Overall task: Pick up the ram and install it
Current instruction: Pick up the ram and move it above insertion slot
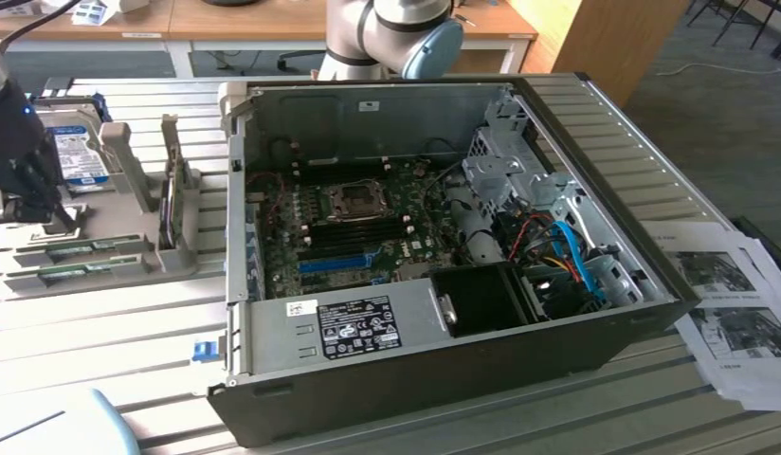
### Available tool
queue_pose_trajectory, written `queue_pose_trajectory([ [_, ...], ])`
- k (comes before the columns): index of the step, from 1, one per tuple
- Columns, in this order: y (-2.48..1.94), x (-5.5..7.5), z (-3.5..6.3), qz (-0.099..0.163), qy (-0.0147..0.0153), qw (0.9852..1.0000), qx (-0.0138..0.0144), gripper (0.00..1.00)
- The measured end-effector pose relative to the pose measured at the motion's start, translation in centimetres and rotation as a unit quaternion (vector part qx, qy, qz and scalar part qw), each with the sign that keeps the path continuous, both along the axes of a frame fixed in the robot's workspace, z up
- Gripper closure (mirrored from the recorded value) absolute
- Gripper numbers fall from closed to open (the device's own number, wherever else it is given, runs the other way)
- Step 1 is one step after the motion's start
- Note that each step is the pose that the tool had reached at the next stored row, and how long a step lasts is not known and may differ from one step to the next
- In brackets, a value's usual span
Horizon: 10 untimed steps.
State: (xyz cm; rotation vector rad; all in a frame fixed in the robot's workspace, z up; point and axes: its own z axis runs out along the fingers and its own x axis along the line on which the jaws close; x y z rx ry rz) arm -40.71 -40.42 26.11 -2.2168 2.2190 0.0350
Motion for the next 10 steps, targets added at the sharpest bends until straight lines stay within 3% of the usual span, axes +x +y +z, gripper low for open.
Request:
queue_pose_trajectory([
  [3, -0.24, 0.01, 0.00, 0.000, 0.0000, 1.0000, 0.0000, 0.91],
  [10, -0.25, 0.00, -0.25, 0.000, -0.0004, 1.0000, 0.0000, 0.91],
])
